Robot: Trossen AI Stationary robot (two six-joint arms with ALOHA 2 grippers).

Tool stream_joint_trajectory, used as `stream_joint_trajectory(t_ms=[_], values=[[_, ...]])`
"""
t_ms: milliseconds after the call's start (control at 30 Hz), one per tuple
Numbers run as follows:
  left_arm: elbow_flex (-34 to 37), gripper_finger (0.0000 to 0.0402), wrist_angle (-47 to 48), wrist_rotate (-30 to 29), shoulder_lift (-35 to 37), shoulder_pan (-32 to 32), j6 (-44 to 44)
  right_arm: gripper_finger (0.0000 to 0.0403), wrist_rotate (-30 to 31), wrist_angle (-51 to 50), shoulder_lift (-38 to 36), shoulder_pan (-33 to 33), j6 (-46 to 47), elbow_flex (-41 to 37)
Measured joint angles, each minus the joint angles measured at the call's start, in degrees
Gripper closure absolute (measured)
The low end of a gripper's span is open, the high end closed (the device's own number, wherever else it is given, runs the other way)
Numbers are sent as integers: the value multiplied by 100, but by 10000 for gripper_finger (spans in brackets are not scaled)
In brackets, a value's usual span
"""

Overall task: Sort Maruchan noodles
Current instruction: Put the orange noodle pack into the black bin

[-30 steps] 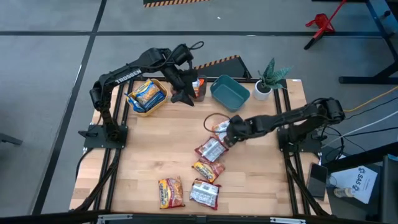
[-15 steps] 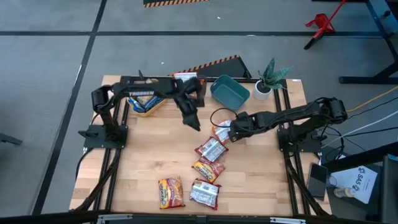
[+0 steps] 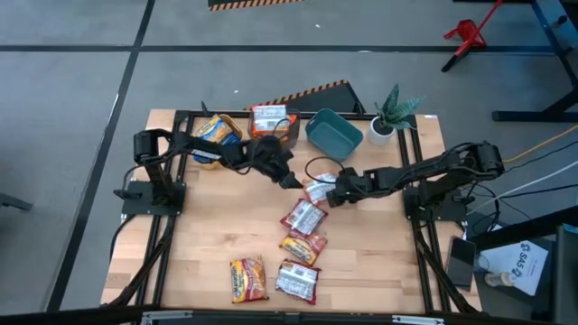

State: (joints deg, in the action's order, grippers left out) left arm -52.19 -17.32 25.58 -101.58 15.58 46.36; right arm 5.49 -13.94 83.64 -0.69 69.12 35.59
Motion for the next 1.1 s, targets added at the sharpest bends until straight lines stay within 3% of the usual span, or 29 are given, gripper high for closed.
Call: stream_joint_trajectory(t_ms=[167,300,500,800,1100], values=[[677,134,-533,-720,0,32,729,171,149,309,-1,43,-3,-13],[945,134,-1006,-975,-6,25,935,171,246,602,0,46,-34,-13],[947,134,-1300,-931,-269,-14,1197,171,244,1204,246,46,-55,-7],[933,134,-1481,-1383,-608,-115,1405,171,93,2096,786,44,-77,1],[842,135,-2147,-1386,-938,-157,1480,171,91,2190,824,46,-499,1]])
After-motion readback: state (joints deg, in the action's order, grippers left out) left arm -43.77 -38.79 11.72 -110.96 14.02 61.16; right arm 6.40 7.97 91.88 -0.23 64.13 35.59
